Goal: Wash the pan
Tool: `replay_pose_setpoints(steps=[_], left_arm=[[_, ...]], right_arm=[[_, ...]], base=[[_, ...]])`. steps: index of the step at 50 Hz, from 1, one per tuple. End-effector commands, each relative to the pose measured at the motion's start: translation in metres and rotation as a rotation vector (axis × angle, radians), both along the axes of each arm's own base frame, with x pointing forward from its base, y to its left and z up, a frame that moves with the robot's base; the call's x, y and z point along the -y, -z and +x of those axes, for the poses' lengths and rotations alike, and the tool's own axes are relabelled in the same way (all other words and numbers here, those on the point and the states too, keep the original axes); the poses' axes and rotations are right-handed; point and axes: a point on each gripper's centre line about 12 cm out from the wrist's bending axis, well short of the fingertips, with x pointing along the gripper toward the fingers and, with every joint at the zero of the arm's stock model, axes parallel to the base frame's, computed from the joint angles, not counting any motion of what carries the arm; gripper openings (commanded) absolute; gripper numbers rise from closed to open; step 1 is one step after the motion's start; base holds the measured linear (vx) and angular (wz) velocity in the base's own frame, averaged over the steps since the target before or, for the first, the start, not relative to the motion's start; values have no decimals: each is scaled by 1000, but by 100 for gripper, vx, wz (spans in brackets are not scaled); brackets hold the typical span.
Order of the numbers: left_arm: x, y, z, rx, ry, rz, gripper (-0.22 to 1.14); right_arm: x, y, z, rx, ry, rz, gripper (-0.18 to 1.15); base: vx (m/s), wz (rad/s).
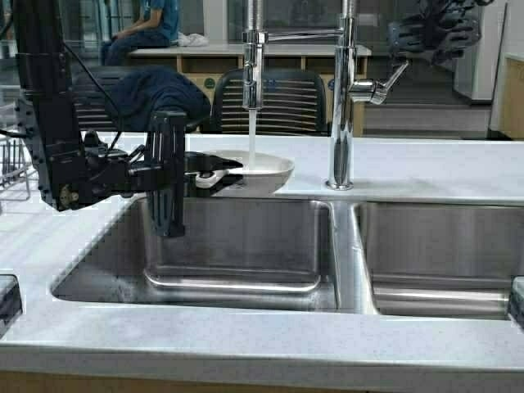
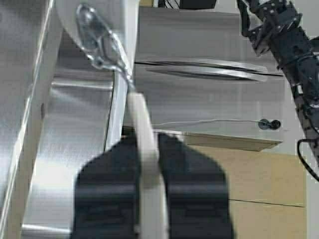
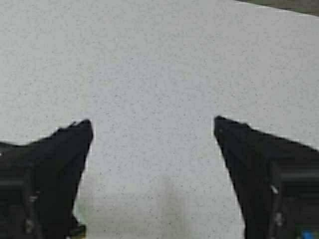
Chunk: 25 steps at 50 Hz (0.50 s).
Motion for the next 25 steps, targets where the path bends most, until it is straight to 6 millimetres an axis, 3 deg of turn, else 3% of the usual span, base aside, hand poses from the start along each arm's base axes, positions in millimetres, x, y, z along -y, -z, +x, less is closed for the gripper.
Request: replay_pose_setpoints(steps=[1, 9, 14, 18, 25], left_arm=[[3, -10, 4, 46, 4, -20, 2], [3, -7, 4, 42, 5, -18, 2], [2, -6, 3, 38, 5, -16, 2], [2, -7, 3, 40, 5, -17, 2], [2, -7, 3, 40, 4, -17, 2]], right_arm=[[62, -45, -19, 79, 102, -15, 101], [72, -43, -35, 73, 120, -16, 97], [72, -33, -42, 47, 120, -14, 84], [65, -22, -42, 23, 107, -13, 59], [42, -13, -40, 5, 56, -30, -8]], base=[[0, 0], [0, 0], [0, -2], [0, -4], [-1, -4]])
